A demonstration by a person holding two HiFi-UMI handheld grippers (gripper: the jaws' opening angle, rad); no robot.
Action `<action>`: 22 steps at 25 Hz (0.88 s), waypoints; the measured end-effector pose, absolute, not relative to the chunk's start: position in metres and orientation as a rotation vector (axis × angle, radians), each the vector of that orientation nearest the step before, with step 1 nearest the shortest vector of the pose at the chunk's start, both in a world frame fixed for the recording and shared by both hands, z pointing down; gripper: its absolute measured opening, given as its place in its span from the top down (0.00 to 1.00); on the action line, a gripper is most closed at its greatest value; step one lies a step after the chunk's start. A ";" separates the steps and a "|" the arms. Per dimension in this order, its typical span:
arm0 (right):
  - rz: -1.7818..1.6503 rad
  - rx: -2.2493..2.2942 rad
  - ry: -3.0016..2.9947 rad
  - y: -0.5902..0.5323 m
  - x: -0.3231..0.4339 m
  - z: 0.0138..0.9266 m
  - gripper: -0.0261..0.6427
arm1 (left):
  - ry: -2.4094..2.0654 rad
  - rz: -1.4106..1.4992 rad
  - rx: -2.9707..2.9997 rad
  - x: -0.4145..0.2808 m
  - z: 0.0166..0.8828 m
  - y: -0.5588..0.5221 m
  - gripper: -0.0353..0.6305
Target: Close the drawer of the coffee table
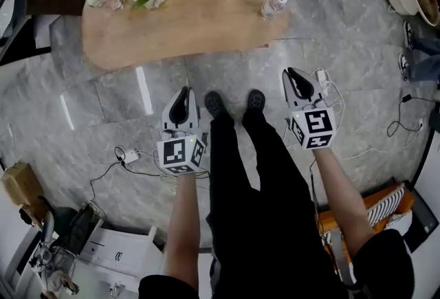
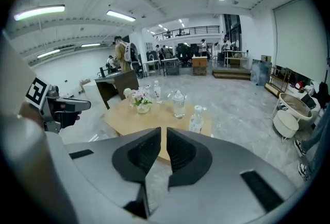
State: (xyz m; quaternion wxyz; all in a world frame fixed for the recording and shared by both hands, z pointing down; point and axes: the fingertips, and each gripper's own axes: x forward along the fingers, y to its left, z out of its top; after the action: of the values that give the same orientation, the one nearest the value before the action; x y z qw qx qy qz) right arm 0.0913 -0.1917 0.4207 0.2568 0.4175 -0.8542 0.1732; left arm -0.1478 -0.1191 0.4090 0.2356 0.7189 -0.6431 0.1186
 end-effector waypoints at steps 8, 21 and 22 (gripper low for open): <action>0.416 1.079 -2.506 -0.171 0.094 0.294 0.94 | -1.789 0.176 2.014 -0.112 0.292 -0.093 0.93; 0.405 0.847 -2.759 -0.115 0.089 0.182 0.94 | -1.806 0.012 2.108 -0.063 0.182 -0.043 0.93; 0.415 0.827 -2.763 -0.112 0.088 0.183 0.94 | -1.811 0.002 2.101 -0.063 0.180 -0.039 0.93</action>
State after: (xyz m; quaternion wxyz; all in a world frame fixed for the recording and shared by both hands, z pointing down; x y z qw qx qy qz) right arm 0.0882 -0.1117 0.1831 0.1134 0.2821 -0.9421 0.1415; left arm -0.0631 -0.0386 0.1804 0.1829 0.7445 -0.6420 0.0008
